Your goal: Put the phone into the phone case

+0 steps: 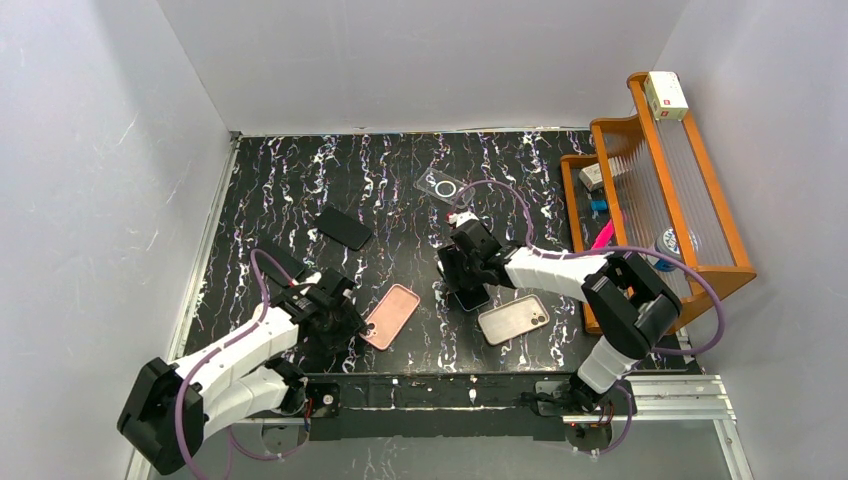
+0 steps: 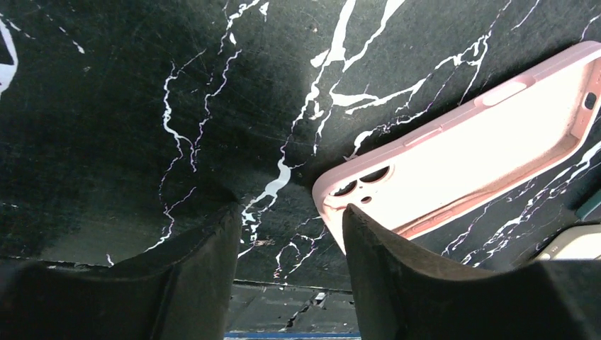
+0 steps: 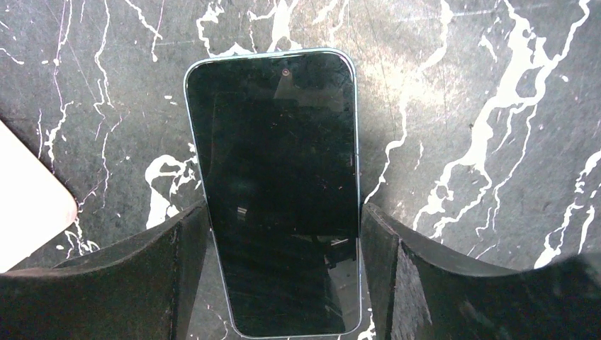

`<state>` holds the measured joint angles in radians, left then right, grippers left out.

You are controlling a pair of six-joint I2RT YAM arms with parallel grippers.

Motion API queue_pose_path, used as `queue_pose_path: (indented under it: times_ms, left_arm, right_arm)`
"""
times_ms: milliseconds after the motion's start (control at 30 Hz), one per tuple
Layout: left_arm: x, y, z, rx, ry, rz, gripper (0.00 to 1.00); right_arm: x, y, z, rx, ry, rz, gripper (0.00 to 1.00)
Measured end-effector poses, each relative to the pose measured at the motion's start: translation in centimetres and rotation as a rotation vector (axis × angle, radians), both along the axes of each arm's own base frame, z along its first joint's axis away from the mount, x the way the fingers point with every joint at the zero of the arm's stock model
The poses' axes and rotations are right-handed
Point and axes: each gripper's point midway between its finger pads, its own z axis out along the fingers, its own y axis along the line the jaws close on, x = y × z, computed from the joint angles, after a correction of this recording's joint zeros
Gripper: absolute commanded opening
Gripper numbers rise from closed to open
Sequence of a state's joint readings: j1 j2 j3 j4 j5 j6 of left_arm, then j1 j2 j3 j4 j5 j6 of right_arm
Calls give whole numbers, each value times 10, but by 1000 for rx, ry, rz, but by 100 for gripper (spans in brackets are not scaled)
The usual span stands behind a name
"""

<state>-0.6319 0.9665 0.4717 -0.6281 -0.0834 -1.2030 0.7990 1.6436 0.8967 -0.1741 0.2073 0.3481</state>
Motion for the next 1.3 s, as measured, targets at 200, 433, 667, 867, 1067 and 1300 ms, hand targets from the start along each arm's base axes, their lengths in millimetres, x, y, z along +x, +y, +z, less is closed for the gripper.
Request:
queue_pose_path:
  times_ms: [200, 433, 667, 867, 1067, 1300]
  left_arm:
    - [8, -9, -3, -12, 7, -6, 38]
    - [21, -15, -5, -3, -35, -65, 8]
    - [36, -17, -6, 63, -84, -234, 0]
    - [52, -18, -2, 149, -125, -453, 0]
    - [78, -26, 9, 226, -182, -686, 0]
    - [85, -40, -2, 219, -148, -881, 0]
  right_arm:
    - [-2, 0, 1, 28, -1, -26, 65]
    - [-5, -2, 2, 50, -2, -43, 63]
    - [-11, -4, 3, 79, -4, -53, 63]
    - [-20, -11, 4, 91, -1, -52, 60]
    - [-29, -19, 9, 107, -12, -49, 60]
    - [-27, -17, 16, 125, -27, -46, 59]
